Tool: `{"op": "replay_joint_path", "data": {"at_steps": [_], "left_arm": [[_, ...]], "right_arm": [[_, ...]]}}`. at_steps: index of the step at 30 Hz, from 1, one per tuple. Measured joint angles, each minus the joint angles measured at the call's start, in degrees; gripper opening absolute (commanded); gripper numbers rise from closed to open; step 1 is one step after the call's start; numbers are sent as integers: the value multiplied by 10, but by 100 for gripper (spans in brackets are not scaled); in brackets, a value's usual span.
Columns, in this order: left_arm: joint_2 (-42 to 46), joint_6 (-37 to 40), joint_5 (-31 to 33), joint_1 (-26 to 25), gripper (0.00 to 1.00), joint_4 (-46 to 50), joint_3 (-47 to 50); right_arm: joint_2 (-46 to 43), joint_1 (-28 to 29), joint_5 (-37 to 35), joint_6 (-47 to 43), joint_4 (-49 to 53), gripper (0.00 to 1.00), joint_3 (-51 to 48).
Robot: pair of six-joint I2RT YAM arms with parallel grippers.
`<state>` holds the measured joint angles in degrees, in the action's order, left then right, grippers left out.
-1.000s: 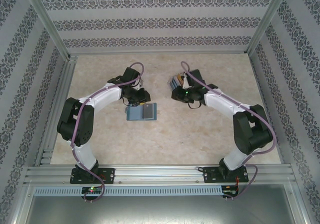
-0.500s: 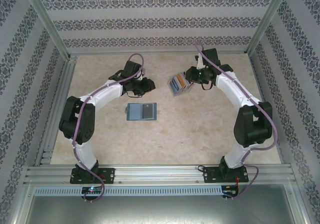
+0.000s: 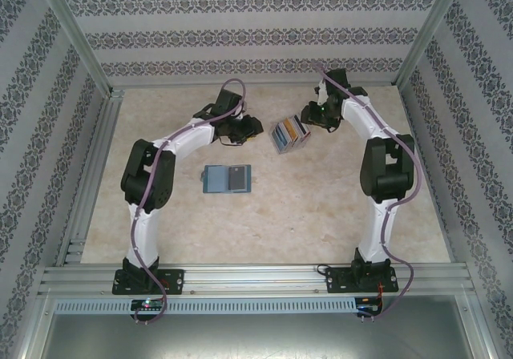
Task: Put the credit cards into the card holder
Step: Pick up the credit card from the storage box.
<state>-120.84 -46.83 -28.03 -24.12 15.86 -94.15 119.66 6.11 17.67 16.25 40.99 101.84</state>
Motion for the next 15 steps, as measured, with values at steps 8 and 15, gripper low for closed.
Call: {"op": "replay_joint_path", "data": {"at_steps": [8, 15], "left_arm": [[-66, -4, -14, -7, 34, 2, -66], [-100, -13, -21, -14, 35, 4, -94]], "right_arm": [[66, -3, 26, -4, 25, 46, 76], [70, -3, 58, -4, 34, 46, 79]]}}
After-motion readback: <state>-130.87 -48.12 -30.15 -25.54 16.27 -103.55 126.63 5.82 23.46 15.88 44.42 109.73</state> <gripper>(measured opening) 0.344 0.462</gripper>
